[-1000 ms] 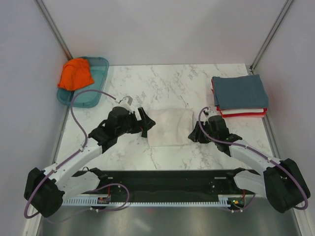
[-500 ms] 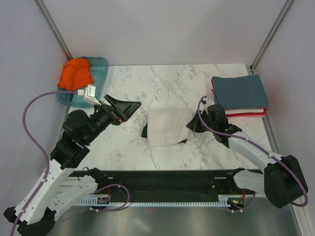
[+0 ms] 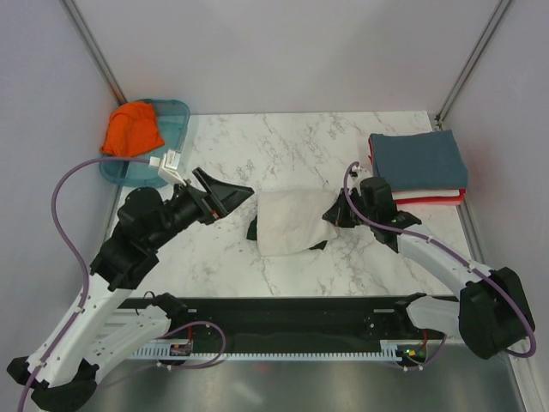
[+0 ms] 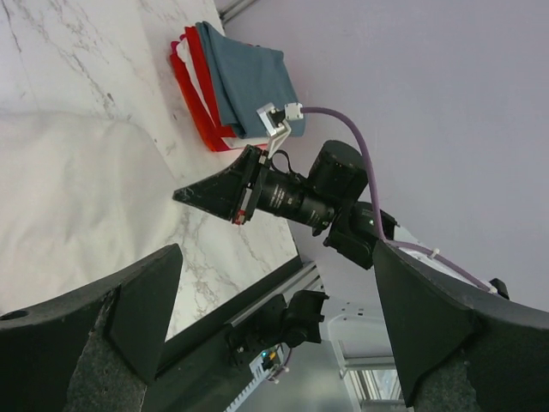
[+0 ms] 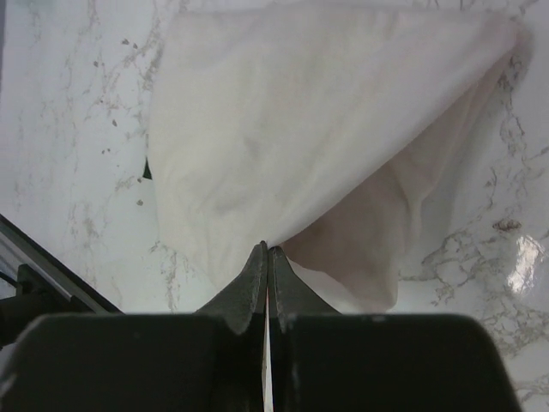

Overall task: Fold and stack the t-shirts
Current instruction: Flatten the tshirt out

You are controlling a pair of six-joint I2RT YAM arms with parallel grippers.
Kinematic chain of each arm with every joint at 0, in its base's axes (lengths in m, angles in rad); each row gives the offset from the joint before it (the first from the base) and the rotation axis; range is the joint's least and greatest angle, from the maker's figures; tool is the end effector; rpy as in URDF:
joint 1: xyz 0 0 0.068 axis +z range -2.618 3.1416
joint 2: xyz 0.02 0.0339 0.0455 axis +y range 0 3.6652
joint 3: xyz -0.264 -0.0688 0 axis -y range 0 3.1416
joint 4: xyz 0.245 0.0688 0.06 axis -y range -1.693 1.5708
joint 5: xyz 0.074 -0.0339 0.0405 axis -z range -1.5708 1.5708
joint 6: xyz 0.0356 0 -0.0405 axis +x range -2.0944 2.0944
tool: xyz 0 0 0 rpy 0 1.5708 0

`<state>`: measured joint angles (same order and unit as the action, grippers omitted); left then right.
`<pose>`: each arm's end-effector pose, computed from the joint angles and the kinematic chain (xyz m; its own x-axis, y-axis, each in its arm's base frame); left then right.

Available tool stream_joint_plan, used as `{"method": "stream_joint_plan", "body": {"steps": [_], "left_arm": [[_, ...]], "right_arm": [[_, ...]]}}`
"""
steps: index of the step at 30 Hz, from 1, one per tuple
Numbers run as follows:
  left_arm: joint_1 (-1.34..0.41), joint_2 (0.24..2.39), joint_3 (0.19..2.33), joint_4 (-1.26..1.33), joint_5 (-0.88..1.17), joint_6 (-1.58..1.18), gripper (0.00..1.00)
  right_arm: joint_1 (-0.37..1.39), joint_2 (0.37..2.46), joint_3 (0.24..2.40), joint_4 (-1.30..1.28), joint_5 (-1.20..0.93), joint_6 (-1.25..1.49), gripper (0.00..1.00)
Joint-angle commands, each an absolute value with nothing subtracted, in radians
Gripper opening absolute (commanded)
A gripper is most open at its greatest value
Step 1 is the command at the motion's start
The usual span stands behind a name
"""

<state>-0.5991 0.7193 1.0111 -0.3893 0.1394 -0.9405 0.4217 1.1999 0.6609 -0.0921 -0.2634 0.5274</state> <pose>0.1190 -0.0873 0.4047 -0.5908 -0.5653 -0.5757 0.3315 0.4804 -0.8120 0.2269 0.1120 0.2213 -0.7606 0.1914 -0.6204 -0.2363 0.8084 0.5391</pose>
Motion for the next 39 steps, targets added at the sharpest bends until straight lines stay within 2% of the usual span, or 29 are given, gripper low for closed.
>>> {"method": "stream_joint_plan", "body": {"steps": [1,10,14,21,22,24,25,26,28,30,31,35,39], "left_arm": [[-0.6,0.674,1.051,-0.396,0.199,-0.963,1.0],[-0.6,0.621,0.951,-0.531,-0.041,-0.887,1.0],[-0.6,0.623,0.897,-0.529,-0.072,-0.841,1.0],[-0.6,0.759,0.744,-0.393,-0.063,-0.683,1.0],[-0.601,0.819,0.732,-0.356,-0.046,-0.657,1.0],[-0.601,0.879,0.706,-0.31,-0.022,-0.634,1.0],[-0.601,0.905,0.695,-0.289,-0.014,-0.63,1.0],[-0.601,0.955,0.686,-0.229,-0.005,-0.63,1.0],[-0.601,0.995,0.657,-0.174,0.026,-0.634,1.0],[-0.601,1.058,0.637,-0.101,0.049,-0.632,1.0],[-0.601,1.089,0.637,-0.086,0.054,-0.632,1.0],[-0.601,1.233,0.675,-0.037,0.067,-0.627,0.99],[-0.603,1.412,0.754,-0.006,0.098,-0.627,0.94]], "right_arm": [[0.425,1.195,0.768,-0.061,-0.308,0.543,0.0],[0.423,1.218,1.024,-0.018,-0.353,0.658,0.0],[0.42,1.241,1.139,-0.051,-0.124,0.692,0.0],[0.279,1.419,1.337,-0.032,0.11,0.788,0.0],[0.235,1.458,1.341,-0.014,0.15,0.82,0.14],[0.166,1.494,1.348,-0.023,0.137,0.854,0.62],[0.152,1.506,1.351,-0.043,0.117,0.854,0.81],[0.146,1.515,1.356,-0.06,0.118,0.81,0.93],[0.146,1.494,1.341,-0.074,0.107,0.726,0.93],[0.147,1.473,1.286,-0.066,0.042,0.617,0.85],[0.147,1.456,1.269,-0.057,0.011,0.589,0.78],[0.167,1.431,1.198,-0.086,-0.13,0.519,0.63],[0.228,1.42,1.119,-0.1,-0.138,0.486,0.6]]}}
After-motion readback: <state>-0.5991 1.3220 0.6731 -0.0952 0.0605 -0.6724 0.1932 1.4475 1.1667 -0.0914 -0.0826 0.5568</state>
